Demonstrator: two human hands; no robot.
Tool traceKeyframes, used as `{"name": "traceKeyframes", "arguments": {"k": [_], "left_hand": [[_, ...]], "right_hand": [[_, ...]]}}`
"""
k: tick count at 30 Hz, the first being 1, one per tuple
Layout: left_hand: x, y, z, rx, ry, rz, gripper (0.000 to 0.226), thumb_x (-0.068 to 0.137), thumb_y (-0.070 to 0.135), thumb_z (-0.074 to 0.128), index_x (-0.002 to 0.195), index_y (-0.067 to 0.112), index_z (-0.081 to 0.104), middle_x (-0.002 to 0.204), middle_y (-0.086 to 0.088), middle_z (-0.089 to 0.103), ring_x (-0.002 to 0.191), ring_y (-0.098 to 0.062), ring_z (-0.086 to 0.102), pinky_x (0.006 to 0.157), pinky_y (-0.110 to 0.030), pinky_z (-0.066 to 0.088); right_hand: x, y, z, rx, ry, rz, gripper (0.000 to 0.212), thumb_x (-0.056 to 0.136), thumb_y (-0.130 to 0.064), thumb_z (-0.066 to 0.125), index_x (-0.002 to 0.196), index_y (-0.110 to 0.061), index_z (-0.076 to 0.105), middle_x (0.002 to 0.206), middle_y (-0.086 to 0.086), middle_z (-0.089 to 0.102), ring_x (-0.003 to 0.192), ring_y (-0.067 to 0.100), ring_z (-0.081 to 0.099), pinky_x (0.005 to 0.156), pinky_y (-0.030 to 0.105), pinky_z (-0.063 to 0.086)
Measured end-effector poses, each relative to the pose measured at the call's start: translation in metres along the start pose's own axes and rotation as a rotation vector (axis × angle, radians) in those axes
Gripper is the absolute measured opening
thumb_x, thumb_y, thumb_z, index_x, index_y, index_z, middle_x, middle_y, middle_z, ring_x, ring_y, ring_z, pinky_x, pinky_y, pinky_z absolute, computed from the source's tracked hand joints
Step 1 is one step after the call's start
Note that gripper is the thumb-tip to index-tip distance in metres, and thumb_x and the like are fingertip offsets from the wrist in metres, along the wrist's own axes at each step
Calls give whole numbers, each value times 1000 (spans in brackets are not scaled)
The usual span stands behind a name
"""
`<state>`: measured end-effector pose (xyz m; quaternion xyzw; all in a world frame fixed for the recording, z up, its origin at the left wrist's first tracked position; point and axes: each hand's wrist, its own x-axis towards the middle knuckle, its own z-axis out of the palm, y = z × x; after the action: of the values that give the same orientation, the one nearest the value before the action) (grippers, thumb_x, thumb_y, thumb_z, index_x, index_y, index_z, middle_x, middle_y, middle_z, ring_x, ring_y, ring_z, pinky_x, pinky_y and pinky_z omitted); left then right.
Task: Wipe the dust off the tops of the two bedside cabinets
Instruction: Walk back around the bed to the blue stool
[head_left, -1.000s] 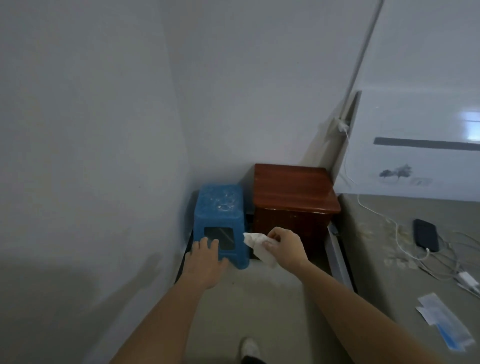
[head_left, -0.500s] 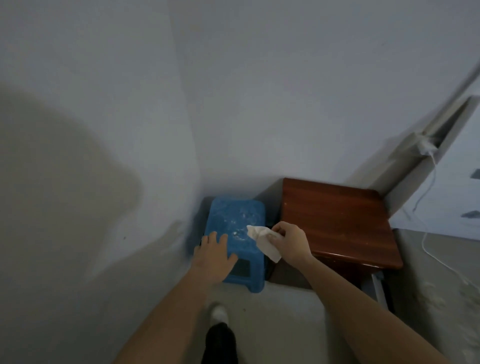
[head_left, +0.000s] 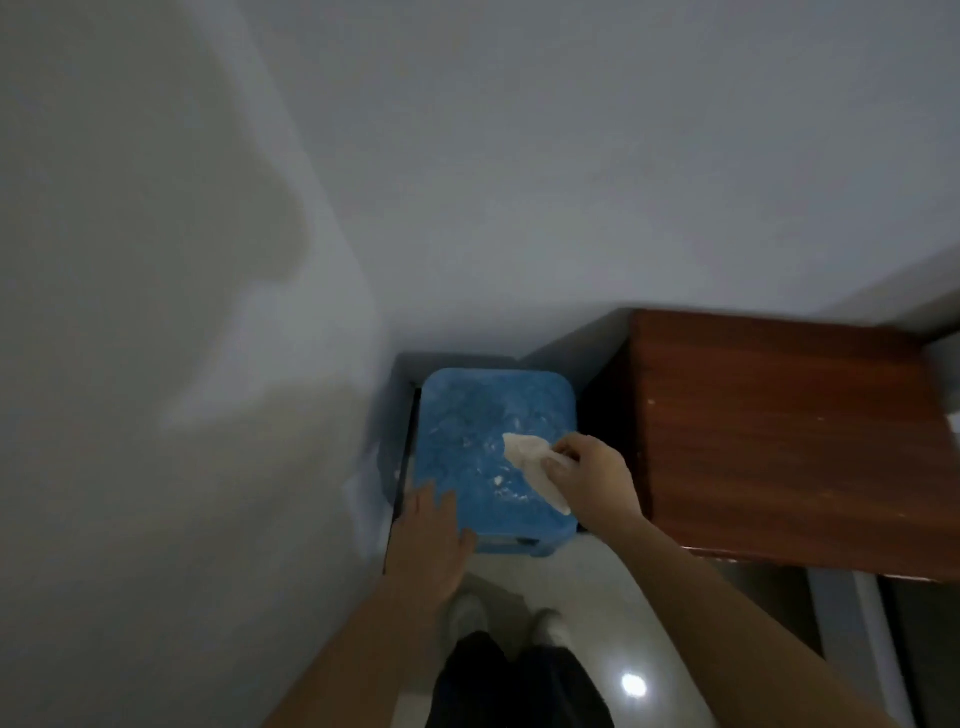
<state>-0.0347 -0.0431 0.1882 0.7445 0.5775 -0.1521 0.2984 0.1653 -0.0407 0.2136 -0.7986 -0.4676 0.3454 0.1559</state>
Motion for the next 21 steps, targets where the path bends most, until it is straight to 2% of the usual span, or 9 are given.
{"name": "traceKeyframes", "arguments": {"k": [3, 6, 9, 11, 13, 15, 16, 19, 21], "left_hand": [[45, -16, 32, 49, -50, 12, 68, 97, 43, 37, 152, 14, 7, 161, -10, -4, 148, -25, 1, 117, -36, 15], [84, -33, 60, 131, -71, -3, 83, 95, 53, 34, 151, 9, -10, 158, -11, -20, 147, -26, -14, 118, -38, 3], [111, -45, 83, 120, -56, -8, 95, 91, 62, 32, 147, 6, -20, 153, -9, -31, 145, -25, -21, 118, -38, 0], [119, -52, 103, 79, 23, 30, 104, 84, 70, 32, 145, 7, -23, 151, -11, -27, 144, -23, -24, 117, -39, -1], [122, -56, 114, 73, 100, 35, 106, 75, 76, 26, 147, 10, -16, 155, -15, -13, 141, -17, -30, 113, -38, -2], [123, -58, 117, 72, 58, 40, 107, 73, 77, 21, 143, 13, -27, 151, -11, -28, 135, -14, -41, 114, -35, -12], [123, -59, 117, 41, 21, 30, 108, 76, 75, 26, 140, 13, -33, 148, -7, -36, 133, -15, -41, 114, -36, -15], [125, -55, 112, 26, 20, 5, 108, 82, 67, 42, 132, 19, -41, 142, -4, -43, 135, -19, -39, 111, -36, -17], [123, -52, 109, 51, -16, -22, 109, 83, 67, 42, 130, 16, -43, 140, -5, -45, 133, -21, -39, 112, -37, -16]], "right_hand": [[31, 21, 34, -106, -45, -45, 17, 89, -28, 58, 99, -15, 65, 97, -1, 60, 86, 13, 57, 72, 23, 44], [60, 35, 59, -116, -58, -82, 17, 89, -27, 59, 99, -15, 65, 97, -1, 57, 90, 13, 54, 72, 21, 36], [82, 34, 74, -31, 6, -101, 16, 86, -25, 64, 98, -16, 65, 95, -5, 56, 90, 11, 52, 75, 21, 37], [88, 33, 84, 28, 75, -111, 19, 84, -28, 67, 100, -17, 67, 102, -5, 59, 98, 10, 51, 84, 24, 39], [89, 40, 95, -76, 118, -127, 27, 84, -36, 66, 107, -22, 69, 119, -5, 57, 116, 13, 44, 95, 30, 31], [85, 54, 106, -247, 79, -120, 35, 85, -41, 63, 118, -28, 64, 138, -3, 45, 131, 18, 28, 104, 39, 22], [83, 61, 112, -304, 56, -132, 37, 86, -41, 62, 121, -30, 60, 143, 0, 41, 133, 20, 22, 106, 44, 20], [81, 70, 124, -442, -13, -257, 34, 88, -37, 59, 122, -31, 57, 147, 5, 39, 134, 22, 16, 104, 52, 25], [82, 69, 127, -506, -136, -246, 39, 94, -37, 49, 133, -33, 48, 154, 2, 28, 142, 22, 10, 109, 53, 17]]}}
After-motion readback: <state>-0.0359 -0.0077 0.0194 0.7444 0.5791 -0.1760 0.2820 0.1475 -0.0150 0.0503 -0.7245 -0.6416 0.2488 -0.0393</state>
